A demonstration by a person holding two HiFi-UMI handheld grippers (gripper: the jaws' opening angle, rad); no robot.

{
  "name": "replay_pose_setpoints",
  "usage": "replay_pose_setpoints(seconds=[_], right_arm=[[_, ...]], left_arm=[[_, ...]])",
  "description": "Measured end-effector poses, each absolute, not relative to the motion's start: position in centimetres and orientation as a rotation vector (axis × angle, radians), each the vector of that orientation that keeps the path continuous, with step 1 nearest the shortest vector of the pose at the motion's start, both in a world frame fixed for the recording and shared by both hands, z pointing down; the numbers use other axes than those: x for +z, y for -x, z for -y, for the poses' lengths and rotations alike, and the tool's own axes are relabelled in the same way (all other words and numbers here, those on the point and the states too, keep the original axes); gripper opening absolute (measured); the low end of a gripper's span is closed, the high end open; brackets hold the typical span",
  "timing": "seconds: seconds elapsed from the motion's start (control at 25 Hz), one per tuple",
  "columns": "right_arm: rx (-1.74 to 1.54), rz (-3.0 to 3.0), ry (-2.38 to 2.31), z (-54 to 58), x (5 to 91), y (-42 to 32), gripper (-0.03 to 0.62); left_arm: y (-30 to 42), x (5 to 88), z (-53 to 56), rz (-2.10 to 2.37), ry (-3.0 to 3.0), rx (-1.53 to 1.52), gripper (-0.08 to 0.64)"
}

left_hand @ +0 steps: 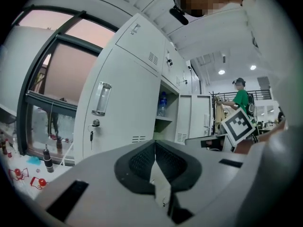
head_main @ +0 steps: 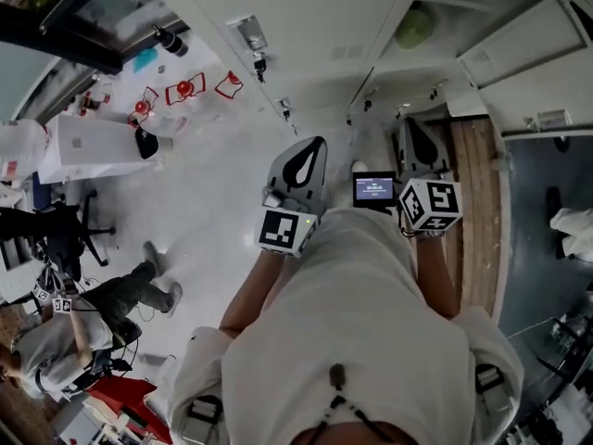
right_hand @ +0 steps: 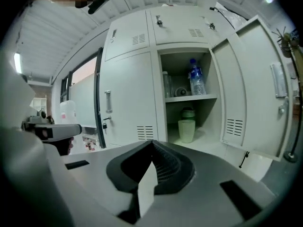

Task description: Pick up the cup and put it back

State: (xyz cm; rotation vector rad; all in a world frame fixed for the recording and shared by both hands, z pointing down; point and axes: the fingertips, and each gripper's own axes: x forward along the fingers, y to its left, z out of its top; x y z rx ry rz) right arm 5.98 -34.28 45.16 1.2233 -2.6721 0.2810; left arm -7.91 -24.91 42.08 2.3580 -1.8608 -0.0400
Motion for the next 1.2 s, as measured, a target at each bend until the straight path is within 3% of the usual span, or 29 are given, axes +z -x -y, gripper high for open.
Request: replay_pose_setpoints(seconds=[0.56, 0.84, 1.2], right_arm=[[0.223, 2.683, -1.323, 19.9, 43.8, -9.0, 0.025], [0.281, 2.653, -1.438, 13.3, 44.4, -15.3, 0.025], [0.363, 2.689, -1.420, 2.8, 45.2, -21.6, 0.025]], left_arm=[[1.9, 43.5, 18.4, 1.558, -2.548, -0.036, 0.009], [-3.6, 43.3, 15.5, 1.479, -2.627, -0.012, 0.009], [-8.2, 42.8, 3.8, 1.560, -2.551, -0.006, 0.009]])
